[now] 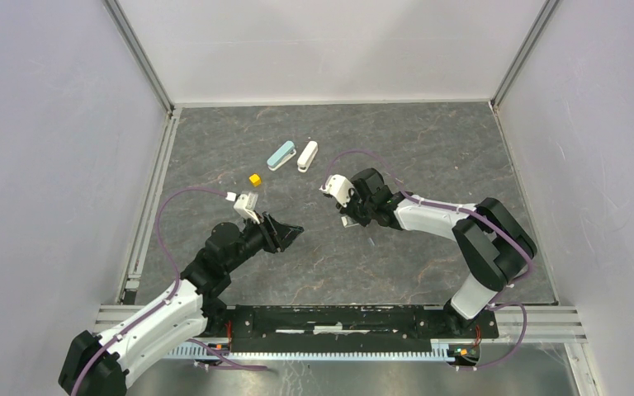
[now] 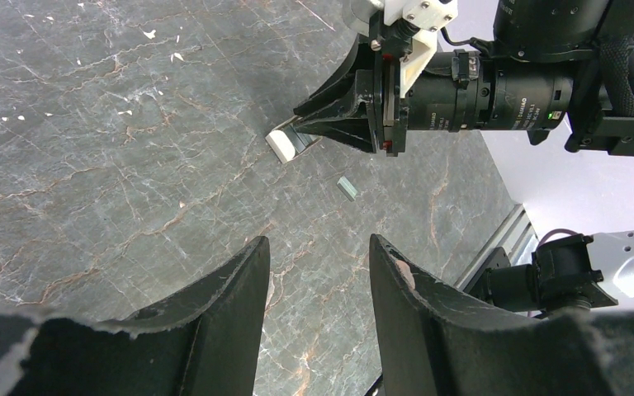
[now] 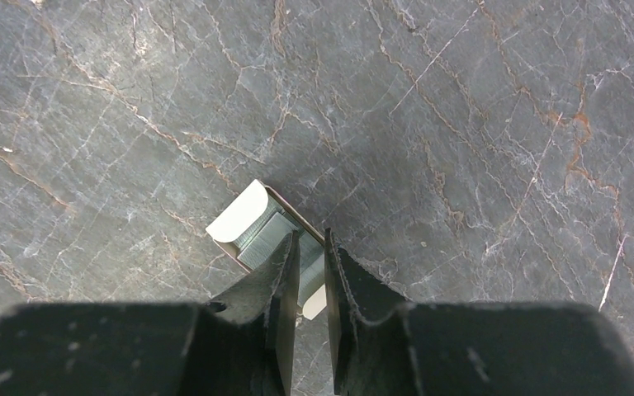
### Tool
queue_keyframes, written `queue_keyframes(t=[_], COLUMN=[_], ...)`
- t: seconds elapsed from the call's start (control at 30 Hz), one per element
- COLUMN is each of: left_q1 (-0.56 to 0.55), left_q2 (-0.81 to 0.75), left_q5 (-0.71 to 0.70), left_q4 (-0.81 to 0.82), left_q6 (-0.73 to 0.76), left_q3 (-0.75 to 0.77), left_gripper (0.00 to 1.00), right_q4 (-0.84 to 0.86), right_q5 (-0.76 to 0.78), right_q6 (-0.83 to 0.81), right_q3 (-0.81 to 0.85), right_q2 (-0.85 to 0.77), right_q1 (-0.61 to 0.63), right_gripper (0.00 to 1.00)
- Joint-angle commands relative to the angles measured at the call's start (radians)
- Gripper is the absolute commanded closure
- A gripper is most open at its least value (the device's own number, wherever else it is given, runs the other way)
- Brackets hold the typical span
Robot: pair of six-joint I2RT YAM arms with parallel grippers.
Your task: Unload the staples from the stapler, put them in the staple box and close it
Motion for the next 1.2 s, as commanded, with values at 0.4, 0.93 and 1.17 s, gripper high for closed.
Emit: queue_keyframes(t=[0.4, 0.93, 1.17], left_q1=[0.006, 0.006, 0.006], left_q2=[-0.001, 0.009, -0.001], left_q5=[-0.003, 0.001, 0.001], left_q4=[0.041, 0.049, 0.045], left_q6=[-0.029, -0.030, -0.034], left_q3=[-0.002, -0.002, -0.005], left_gripper=[0.45, 0.45, 0.45], right_q4=[0.012, 0.023, 0.011], right_q5=[-0.018, 0.000, 0.033], right_q6=[-0.003, -0.007, -0.012], right_q3=[0.008, 0.002, 0.011], right_q2=[-0.005, -0.033, -0.024], right_q1=[0.004, 0.004, 0.003], right_gripper=[0.72, 0.73, 0.74])
